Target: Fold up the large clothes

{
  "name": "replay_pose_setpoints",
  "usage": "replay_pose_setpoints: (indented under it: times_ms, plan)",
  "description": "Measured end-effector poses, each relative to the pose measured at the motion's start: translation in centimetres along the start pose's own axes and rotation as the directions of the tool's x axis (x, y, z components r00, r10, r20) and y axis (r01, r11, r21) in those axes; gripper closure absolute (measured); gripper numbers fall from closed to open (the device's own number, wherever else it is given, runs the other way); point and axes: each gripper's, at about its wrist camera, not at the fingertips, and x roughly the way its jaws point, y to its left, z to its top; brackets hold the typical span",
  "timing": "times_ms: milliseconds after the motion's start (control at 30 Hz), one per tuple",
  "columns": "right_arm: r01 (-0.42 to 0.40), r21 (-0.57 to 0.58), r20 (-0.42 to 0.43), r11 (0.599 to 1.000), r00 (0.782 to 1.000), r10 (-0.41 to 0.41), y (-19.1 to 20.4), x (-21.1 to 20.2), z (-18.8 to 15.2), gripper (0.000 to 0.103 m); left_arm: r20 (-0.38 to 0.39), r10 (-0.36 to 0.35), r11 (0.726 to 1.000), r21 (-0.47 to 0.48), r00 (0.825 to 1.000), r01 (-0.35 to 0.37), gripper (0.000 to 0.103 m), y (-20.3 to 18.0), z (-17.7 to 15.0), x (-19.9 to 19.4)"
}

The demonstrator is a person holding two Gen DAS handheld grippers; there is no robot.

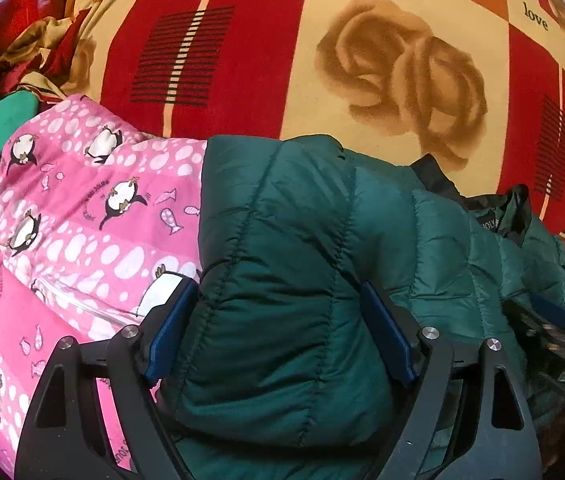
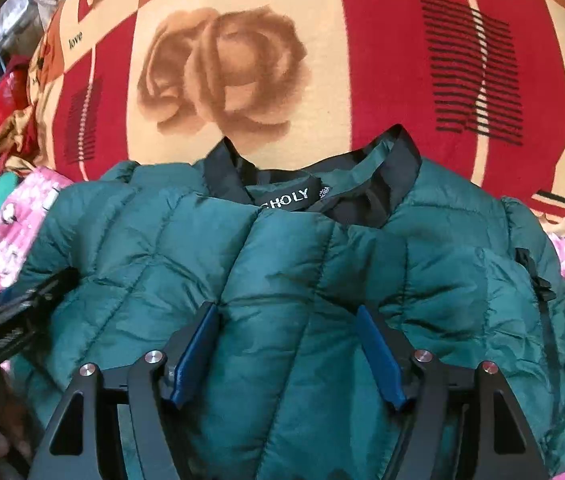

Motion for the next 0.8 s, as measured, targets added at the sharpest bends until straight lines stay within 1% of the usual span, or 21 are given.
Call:
replay_pose_setpoints:
  times_ms: [67,133,233,300,367,433,567,700,733,800]
  plan:
    - [-0.022,0.013,0.011,1.0,1.0,0.022,-0.4,-1.5,-0.2,0.035,0.005,0.001,1.0,0.0,1.0,-0.001,0.02,0.0,-0.1,-0.1]
    - [-0.008,0.01,0.032,1.0,0.999,0.007,-0.9,-3.1,-0.8,0.035,0.007,0.001,1.0,-0.001,1.0,-0.001,0.02,0.1,-0.2,-0.1]
    - [0.033,0.005,0.035,0.999,0.999,-0.034,-2.1,-4.3,-1.7,0.035,0.014,0.008,1.0,0.002,1.0,-0.008,0.02,0.0,-0.3,-0.2]
    - [0.071,0.019,0.025,0.997,0.997,-0.071,-3.3,-4.4,-2.4,0.034,0.02,0.014,1.0,0.007,1.0,-0.014,0.02,0.0,-0.4,-0.2]
    - [0.087,0.037,-0.002,0.995,0.996,-0.087,-4.4,-3.6,-3.0,0.034,0.026,0.023,1.0,0.012,0.999,-0.024,0.019,-0.2,-0.5,-0.2]
    - [0.063,0.056,-0.03,0.996,0.998,-0.061,-5.2,-2.4,-3.8,0.033,0.031,0.031,0.999,0.021,0.999,-0.032,0.019,-0.4,-0.5,-0.3]
    - [0.057,0.057,-0.028,0.997,0.998,-0.056,-5.2,-3.1,-3.7,0.033,0.041,0.054,0.998,0.039,0.998,-0.056,0.019,-0.8,-0.6,-0.5]
    - [0.06,0.055,0.017,0.997,0.998,-0.062,-5.7,-5.3,-3.9,0.033,0.043,0.057,0.997,0.04,0.997,-0.059,0.019,-0.8,-0.6,-0.5]
    - [0.08,0.054,0.037,0.995,0.996,-0.082,-6.0,-5.9,-4.0,0.033,0.044,0.059,0.997,0.041,0.997,-0.06,0.019,-0.8,-0.6,-0.5]
    - [0.116,0.056,0.049,0.992,0.992,-0.118,-6.3,-6.0,-4.0,0.033,0.045,0.062,0.997,0.043,0.997,-0.064,0.019,-0.9,-0.6,-0.5]
